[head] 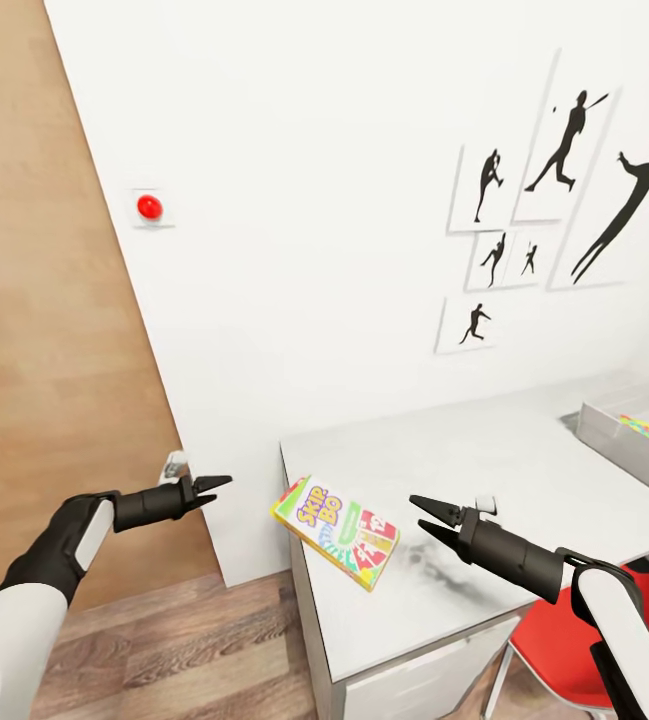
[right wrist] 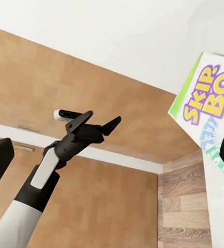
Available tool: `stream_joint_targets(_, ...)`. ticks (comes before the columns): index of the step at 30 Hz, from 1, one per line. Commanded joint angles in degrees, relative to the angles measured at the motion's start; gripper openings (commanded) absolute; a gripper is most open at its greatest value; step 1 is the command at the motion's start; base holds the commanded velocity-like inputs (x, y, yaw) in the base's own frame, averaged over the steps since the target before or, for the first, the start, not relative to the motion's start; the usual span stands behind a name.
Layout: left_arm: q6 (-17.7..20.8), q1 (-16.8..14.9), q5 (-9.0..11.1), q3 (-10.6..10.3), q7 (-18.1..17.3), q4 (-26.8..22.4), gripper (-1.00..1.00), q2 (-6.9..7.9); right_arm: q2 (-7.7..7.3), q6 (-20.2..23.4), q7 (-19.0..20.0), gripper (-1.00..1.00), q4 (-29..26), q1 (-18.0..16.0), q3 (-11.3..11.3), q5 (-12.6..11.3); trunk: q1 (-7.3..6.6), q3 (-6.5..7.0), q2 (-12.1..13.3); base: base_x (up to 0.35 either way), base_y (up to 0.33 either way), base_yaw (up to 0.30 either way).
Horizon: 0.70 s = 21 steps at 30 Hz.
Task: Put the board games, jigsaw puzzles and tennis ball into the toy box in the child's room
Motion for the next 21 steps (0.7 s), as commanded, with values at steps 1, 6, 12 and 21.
stream_joint_targets(1,0.3,-0.04,0.09,0.07,-0.28,0.01,1.0,0.11,0.01,0.22,0.59,1.0,0.0,-0.04,-0.08,0.55,0.23,-0.25,-0.46,0.0,0.0,0.0)
stream_joint_targets(6,0.3,-0.04,0.11,0.09,-0.46,0.01,1.0,0.24,-0.03,0.22,0.59,1.0,0.0,-0.02,-0.15,0.55,1.33,-1.15,-2.47,0.0,0.0,0.0)
stream_joint_targets(12,0.3,-0.04,0.09,0.09,-0.49,0.02,1.0,0.21,-0.04,0.22,0.59,1.0,0.0,-0.03,-0.18,0.55,2.64,-2.22,-4.87,0.0,0.0,0.0)
stream_joint_targets(21,0.3,-0.04,0.17,0.1,-0.62,0.07,1.0,-0.14,-0.07,0.22,0.59,1.0,0.0,0.04,-0.29,0.55,4.62,-3.84,-8.48,0.0,0.0,0.0)
